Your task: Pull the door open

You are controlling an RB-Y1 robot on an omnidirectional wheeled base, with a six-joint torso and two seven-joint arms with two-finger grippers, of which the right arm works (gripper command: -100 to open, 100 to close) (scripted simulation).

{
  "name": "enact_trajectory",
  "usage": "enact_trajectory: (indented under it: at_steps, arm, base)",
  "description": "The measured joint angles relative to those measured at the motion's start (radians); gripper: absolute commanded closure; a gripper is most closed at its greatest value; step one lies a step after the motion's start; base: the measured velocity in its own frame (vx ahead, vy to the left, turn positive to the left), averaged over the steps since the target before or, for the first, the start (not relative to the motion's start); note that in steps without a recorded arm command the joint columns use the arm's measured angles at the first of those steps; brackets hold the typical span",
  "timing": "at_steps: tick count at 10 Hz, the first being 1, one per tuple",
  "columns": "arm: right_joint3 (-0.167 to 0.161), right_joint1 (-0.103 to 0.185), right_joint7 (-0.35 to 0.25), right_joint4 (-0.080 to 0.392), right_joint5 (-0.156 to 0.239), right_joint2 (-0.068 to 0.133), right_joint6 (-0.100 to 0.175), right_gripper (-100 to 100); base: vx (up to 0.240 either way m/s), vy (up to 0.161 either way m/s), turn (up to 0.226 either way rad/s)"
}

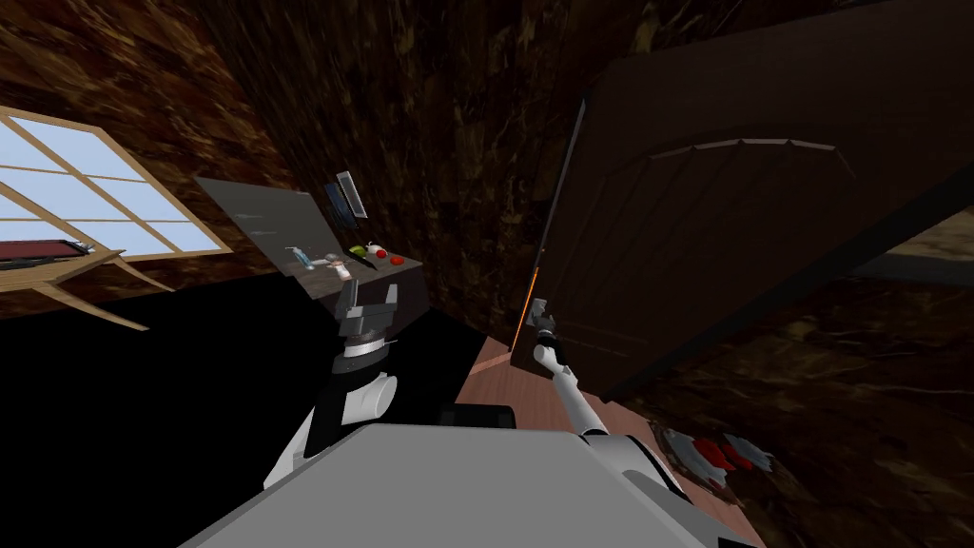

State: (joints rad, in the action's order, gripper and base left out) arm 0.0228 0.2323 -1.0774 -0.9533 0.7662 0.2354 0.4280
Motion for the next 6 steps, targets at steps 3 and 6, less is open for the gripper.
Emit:
enact_trajectory:
  at_steps: [3, 6]
  arm:
    - [0.004, -0.001, -0.04, 0.031, 0.006, 0.037, 0.022, 100]
    - [0.006, -0.003, -0.034, 0.029, 0.007, 0.038, 0.017, 100]
  base:
    - [0.095, -0.023, 0.058]
    - [-0.027, 0.003, -0.001]
